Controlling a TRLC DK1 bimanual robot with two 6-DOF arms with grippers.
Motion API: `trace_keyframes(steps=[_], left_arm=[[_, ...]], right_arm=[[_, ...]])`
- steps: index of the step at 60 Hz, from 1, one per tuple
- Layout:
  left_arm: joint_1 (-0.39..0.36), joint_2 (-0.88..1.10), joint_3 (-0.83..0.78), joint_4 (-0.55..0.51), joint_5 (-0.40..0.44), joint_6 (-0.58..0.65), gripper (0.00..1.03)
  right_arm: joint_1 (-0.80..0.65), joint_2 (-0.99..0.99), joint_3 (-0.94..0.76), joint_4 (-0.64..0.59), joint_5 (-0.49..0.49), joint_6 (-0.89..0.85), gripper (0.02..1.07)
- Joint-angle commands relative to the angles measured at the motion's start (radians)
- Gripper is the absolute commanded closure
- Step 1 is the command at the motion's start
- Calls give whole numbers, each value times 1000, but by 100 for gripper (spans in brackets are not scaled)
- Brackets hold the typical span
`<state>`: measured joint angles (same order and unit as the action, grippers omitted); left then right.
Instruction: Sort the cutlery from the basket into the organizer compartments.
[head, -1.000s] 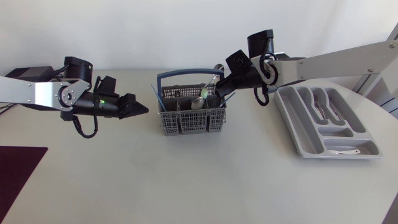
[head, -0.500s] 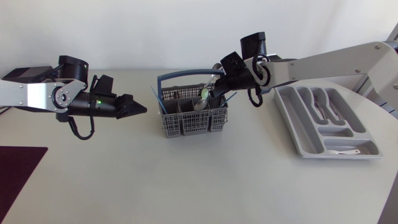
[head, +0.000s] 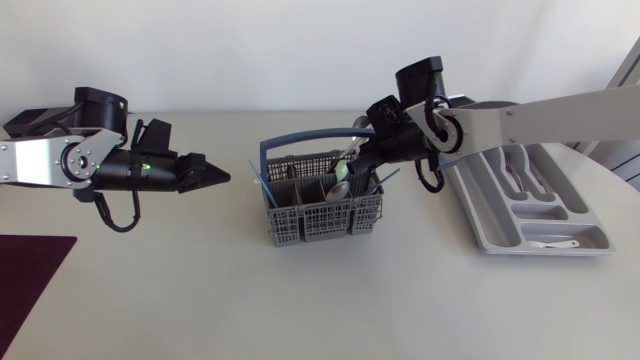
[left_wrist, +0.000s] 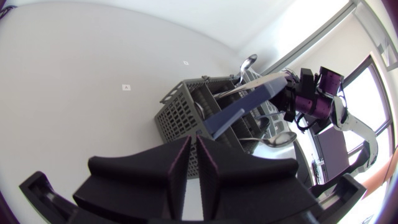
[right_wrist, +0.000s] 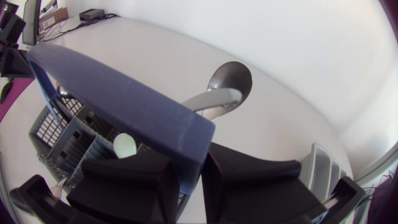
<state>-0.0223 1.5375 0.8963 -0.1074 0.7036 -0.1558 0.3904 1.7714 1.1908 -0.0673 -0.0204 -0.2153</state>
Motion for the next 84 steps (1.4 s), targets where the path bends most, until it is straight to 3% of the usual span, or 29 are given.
trace_keyframes(steps=[1,14,30,45,64,74,84], left_arm=[[5,-36,-40,-12,0,15,93],[1,-77,-76,-18,-6,15,93],[-13,-132,-120,-43,-39,29,93],[-30,-188,-169,-97,-42,87,93],[-111,-145,-208,-94,-76,128,93],[-137,-68,-188,-64,-76,122,93],[-149,12,-151,-29,-76,85,93]], right_arm=[[36,-50,-62,-51,37,-21,97],[113,-105,-117,-86,131,33,96],[108,-248,-158,-101,135,28,55],[42,-443,-241,-172,73,-2,55],[-275,-601,-399,-203,-121,-95,57],[-329,-547,-461,-150,-184,-101,67],[-305,-444,-482,-85,-239,-58,84]])
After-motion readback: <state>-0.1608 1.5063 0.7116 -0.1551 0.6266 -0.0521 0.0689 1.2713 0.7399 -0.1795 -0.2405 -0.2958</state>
